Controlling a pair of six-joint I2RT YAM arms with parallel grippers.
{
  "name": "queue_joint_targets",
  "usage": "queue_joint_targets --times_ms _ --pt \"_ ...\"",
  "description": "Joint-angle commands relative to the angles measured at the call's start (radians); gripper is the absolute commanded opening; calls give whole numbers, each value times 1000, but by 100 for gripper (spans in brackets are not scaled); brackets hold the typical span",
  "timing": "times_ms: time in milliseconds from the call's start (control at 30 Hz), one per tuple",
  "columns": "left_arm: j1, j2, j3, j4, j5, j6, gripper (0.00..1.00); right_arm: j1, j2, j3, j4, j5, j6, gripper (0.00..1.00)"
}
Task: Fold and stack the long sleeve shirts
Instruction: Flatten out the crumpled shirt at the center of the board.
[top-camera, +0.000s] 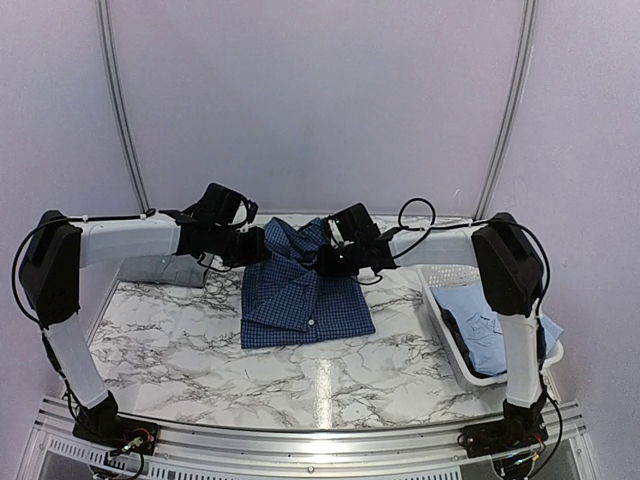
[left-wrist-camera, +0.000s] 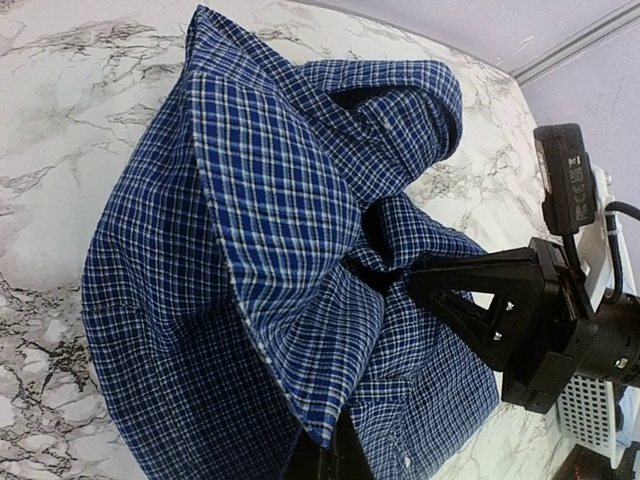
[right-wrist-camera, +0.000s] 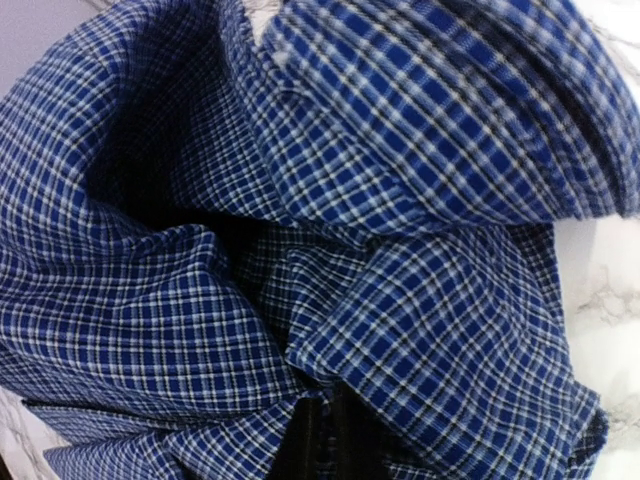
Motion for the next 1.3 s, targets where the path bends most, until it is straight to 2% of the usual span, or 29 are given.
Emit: queue_joint_targets --times_ms 0,300,600,800,1100,1267 --pt "15 -11 29 -24 6 15 0 31 -60 25 -74 52 -16 0" --pt "38 -9 32 -48 4 30 0 142 -301 -192 -181 129 -30 0" --pt "53 60 96 -123 -13 72 0 381 -531 -480 -227 179 153 0" --pt "63 95 133 -152 -41 84 0 513 -604 -648 -164 199 266 0" --pt "87 177 265 -237 -113 119 0 596 -685 -720 -151 240 301 0" --pt "93 241 364 -292 -96 126 0 599 -765 -712 -236 266 291 11"
